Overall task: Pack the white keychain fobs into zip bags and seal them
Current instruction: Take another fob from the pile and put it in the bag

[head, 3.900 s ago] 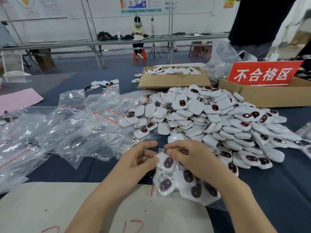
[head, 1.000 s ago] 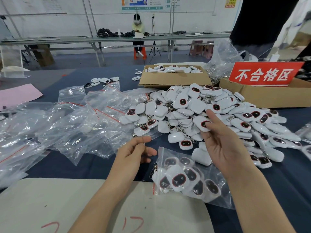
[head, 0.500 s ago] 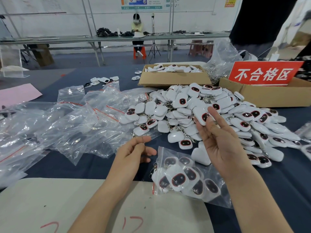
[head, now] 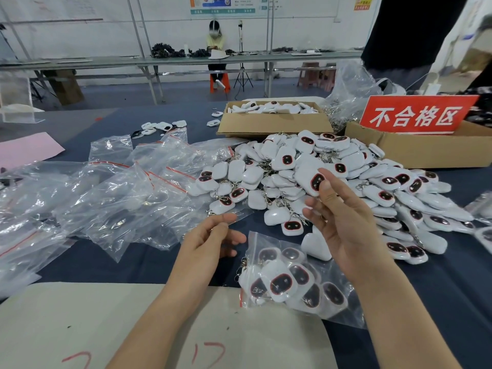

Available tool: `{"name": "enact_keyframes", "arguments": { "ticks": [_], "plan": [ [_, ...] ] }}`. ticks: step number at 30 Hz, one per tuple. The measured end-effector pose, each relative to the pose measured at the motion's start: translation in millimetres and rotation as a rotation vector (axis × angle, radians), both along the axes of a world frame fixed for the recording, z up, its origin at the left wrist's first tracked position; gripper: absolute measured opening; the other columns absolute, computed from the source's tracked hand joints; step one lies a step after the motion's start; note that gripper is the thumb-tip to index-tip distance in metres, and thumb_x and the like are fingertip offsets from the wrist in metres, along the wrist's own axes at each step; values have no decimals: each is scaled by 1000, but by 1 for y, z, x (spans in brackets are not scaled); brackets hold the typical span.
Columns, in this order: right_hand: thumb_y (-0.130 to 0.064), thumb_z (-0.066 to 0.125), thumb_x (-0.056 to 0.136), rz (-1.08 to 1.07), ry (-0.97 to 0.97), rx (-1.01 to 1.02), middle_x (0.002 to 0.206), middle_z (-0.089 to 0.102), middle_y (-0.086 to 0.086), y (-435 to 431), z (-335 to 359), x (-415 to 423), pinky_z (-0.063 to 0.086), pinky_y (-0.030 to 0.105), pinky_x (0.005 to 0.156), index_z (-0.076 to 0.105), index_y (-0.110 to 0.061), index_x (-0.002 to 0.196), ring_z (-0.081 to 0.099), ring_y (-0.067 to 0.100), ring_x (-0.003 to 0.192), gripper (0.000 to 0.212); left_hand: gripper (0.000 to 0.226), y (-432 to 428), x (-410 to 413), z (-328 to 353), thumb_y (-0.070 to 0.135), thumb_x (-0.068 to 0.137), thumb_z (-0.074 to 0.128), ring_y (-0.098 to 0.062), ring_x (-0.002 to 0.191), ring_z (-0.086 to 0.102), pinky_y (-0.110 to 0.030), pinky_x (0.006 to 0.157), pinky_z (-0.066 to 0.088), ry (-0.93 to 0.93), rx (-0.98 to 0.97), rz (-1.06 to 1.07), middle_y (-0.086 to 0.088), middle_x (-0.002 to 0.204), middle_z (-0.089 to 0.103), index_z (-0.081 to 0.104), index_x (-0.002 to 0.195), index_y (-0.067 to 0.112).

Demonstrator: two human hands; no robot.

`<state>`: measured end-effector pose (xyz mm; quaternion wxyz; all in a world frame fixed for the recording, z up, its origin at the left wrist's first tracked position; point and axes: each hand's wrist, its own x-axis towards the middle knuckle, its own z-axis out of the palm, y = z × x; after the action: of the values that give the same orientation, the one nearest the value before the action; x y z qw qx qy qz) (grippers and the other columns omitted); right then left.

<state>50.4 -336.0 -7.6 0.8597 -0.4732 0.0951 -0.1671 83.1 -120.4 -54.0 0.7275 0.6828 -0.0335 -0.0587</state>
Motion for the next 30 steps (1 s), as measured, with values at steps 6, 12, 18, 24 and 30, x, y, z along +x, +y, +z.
{"name": "enact_keyframes", "arguments": {
  "ticks": [6,12,18,24,30],
  "plan": [
    [-23,62,96,78,-43,-573,88,72,-9,7,-6,-2,54,20,63,74,-42,112,65,6,76,27,18,-4,-8,6,30,99,59,-11,87,69,-22,71,56,-156,-34,10,2,100,74,74,106,39],
    [-17,71,90,150,-78,-811,90,74,-20,27,-9,1,54,13,74,70,-37,100,70,-3,81,23,24,-10,-18,7,45,92,69,-12,91,68,-25,78,57,-357,96,-23,8,103,71,68,116,44],
    [-12,71,90,210,-190,-826,95,76,-18,36,-10,2,53,11,77,74,-41,95,72,1,89,29,19,-12,-18,4,32,96,66,-17,87,67,-27,79,53,-445,170,-32,2,97,72,69,115,33],
    [-19,64,96,287,-165,-858,95,76,-16,30,1,8,54,12,74,70,-39,107,71,1,84,23,11,-14,-15,6,21,100,62,-31,85,66,-37,78,54,-372,55,-1,-3,91,69,66,100,31],
    [-35,59,99,307,-81,-953,99,76,-9,16,20,30,56,35,71,71,-38,104,68,0,81,14,12,-7,-6,2,14,100,61,-10,72,63,-20,66,52,-282,-41,85,6,81,70,65,95,24]
  ]
}}
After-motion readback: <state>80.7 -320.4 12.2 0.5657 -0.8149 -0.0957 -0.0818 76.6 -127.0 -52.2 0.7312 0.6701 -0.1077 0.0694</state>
